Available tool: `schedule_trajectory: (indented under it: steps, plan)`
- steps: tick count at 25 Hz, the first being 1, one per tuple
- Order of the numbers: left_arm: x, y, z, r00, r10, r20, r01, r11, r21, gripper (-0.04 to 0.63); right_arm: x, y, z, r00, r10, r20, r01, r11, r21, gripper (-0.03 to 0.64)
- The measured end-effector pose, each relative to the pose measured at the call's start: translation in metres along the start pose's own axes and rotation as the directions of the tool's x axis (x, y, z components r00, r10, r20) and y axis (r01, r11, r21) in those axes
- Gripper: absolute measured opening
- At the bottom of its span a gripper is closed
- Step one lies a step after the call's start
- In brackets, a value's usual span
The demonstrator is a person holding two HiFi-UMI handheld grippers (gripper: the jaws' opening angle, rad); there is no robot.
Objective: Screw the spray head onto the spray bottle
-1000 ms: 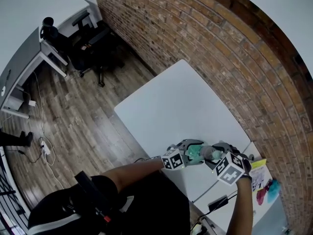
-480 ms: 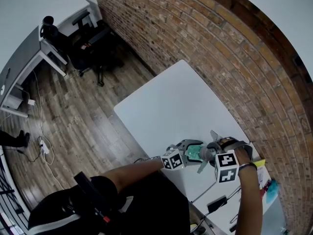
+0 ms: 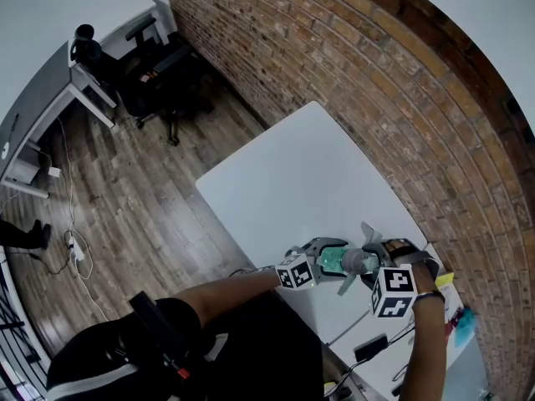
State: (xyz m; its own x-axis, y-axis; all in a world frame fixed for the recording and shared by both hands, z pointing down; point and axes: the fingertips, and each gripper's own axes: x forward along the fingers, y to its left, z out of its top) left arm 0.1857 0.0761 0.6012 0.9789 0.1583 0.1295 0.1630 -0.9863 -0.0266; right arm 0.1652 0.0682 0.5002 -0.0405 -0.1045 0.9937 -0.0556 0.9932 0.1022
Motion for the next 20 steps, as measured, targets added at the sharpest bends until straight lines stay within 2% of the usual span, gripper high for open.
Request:
schedule_trajectory:
  steps: [3,5,7,9,11,12,14,16,18,20]
  plan:
    - [0.000,0.000,-0.001,1.000,0.000,-0.003,0.000,1.000,-0.002,0.387,-0.020,-0.004,-0.003,0.996,-0.064,0.058,0.058,0.993,0.108,0.268]
    - [0.001,0.000,-0.001,1.000,0.000,-0.001,0.000,1.000,-0.002,0.387,-0.034,-0.009,-0.004,0.984,-0.158,0.087,0.139,0.971,0.192,0.267]
    - [0.001,0.000,-0.001,1.000,-0.001,-0.001,0.001,1.000,-0.001,0.387,-0.043,-0.011,0.000,0.962,-0.254,0.102,0.218,0.937,0.272,0.267]
    - [0.000,0.001,-0.001,1.000,-0.002,-0.001,0.002,1.000,-0.001,0.387,-0.049,-0.012,0.010,0.936,-0.322,0.145,0.243,0.885,0.397,0.267]
    - [-0.001,0.001,-0.001,1.000,-0.003,-0.002,0.003,1.000,-0.002,0.387,-0.050,-0.014,0.021,0.905,-0.375,0.200,0.211,0.805,0.555,0.267]
    - [-0.001,0.001,-0.001,1.000,-0.004,-0.002,0.004,1.000,-0.003,0.387,-0.050,-0.016,0.024,0.889,-0.406,0.214,0.189,0.748,0.636,0.267]
    - [0.000,0.000,0.000,1.000,-0.008,-0.003,0.008,1.000,-0.005,0.387,-0.052,-0.021,0.022,0.855,-0.477,0.204,0.153,0.607,0.779,0.267]
    - [0.001,0.000,0.000,1.000,-0.013,-0.001,0.013,1.000,-0.005,0.387,-0.055,-0.024,0.018,0.830,-0.532,0.165,0.139,0.485,0.863,0.267]
    - [0.000,0.000,0.000,1.000,-0.013,0.000,0.013,1.000,-0.003,0.387,-0.054,-0.024,0.010,0.821,-0.558,0.118,0.139,0.395,0.908,0.267]
    - [-0.001,0.000,-0.001,1.000,-0.012,0.000,0.012,1.000,-0.003,0.387,-0.049,-0.023,-0.002,0.825,-0.559,0.079,0.119,0.310,0.943,0.267]
